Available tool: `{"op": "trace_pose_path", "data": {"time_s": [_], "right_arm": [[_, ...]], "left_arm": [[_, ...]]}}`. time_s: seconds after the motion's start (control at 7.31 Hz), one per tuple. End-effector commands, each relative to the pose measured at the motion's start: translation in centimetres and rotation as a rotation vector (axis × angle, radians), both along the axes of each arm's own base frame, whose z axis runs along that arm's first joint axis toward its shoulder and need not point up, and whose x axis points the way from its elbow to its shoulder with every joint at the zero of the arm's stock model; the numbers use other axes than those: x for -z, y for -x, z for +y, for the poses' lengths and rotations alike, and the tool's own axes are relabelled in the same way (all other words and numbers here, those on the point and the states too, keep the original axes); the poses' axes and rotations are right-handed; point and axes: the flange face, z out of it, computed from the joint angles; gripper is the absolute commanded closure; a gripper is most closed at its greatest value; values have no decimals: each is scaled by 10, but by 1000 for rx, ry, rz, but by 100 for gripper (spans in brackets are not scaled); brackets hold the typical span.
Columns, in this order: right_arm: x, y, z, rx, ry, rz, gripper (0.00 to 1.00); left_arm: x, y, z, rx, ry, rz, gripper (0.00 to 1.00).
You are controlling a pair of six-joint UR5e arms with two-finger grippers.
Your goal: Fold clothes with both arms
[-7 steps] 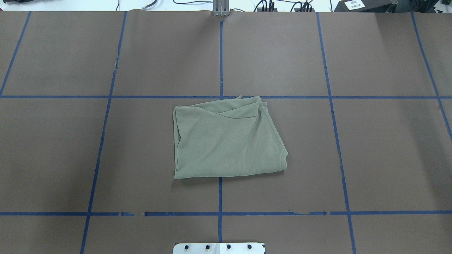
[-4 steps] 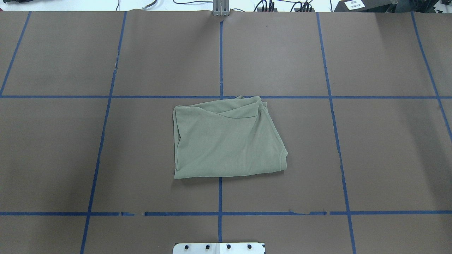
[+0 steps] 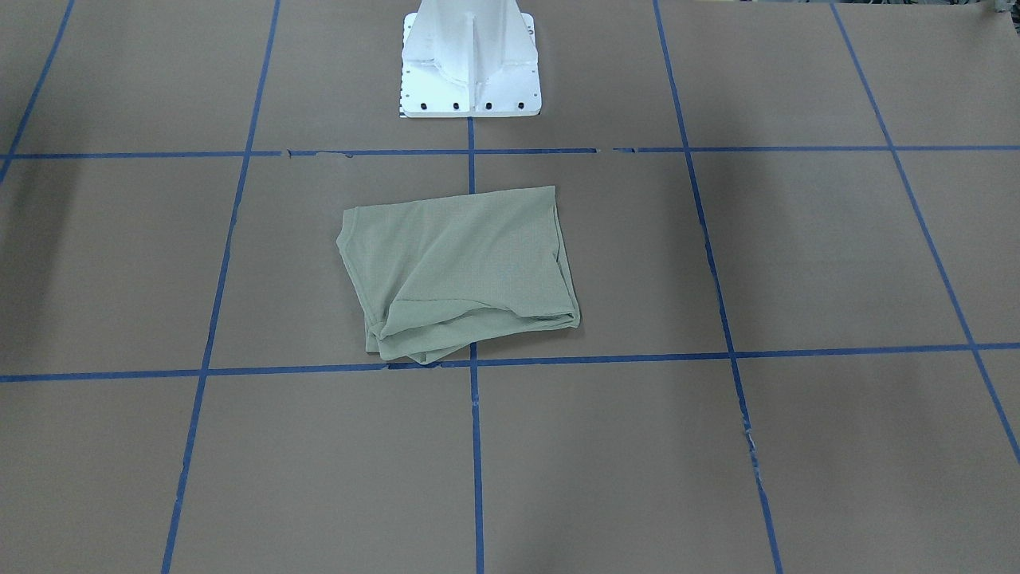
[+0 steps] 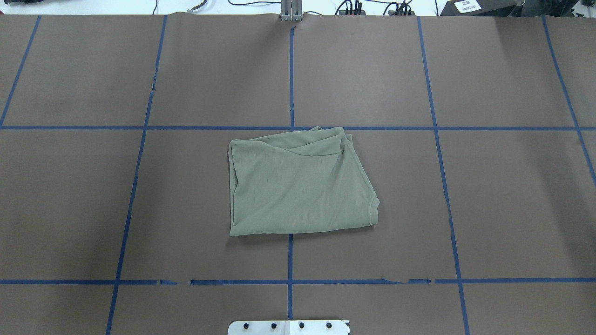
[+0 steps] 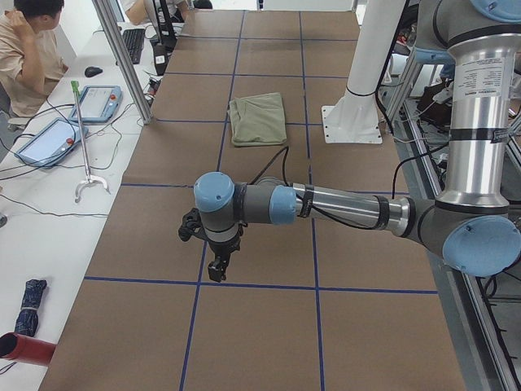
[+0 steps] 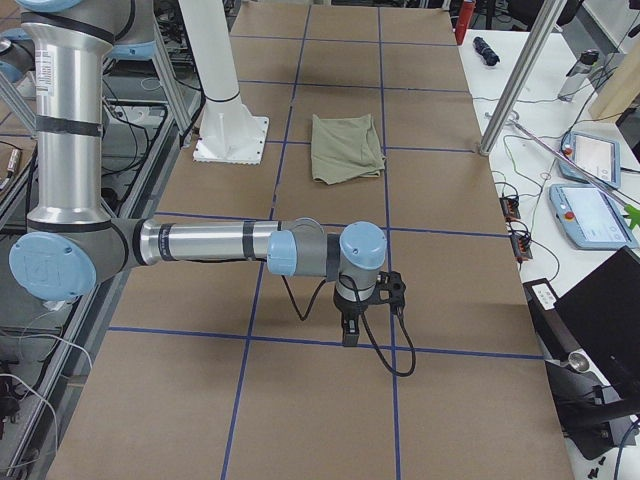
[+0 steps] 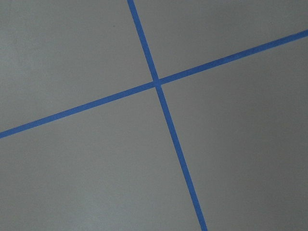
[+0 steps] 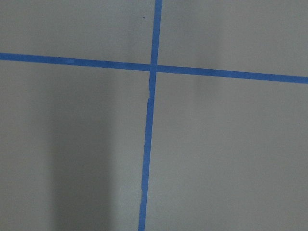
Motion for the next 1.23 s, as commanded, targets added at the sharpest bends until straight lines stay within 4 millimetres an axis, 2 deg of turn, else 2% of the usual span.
{"op": "trace_pose_path", "data": {"time_s": [0.0, 0.27, 0.41, 1.09], "right_arm": [[8, 1, 0, 1, -14, -2, 0], [13, 3, -2, 3, -24, -2, 0], [16, 5, -2, 6, -30, -2, 0], [16, 5, -2, 6, -29, -1, 0]], "left_arm": [[-8, 0, 1, 1, 17, -2, 0], [-10, 0, 2, 1, 24, -3, 0], [-18, 0, 10, -1, 38, -2, 0], [-19, 0, 11, -1, 39, -2, 0]]}}
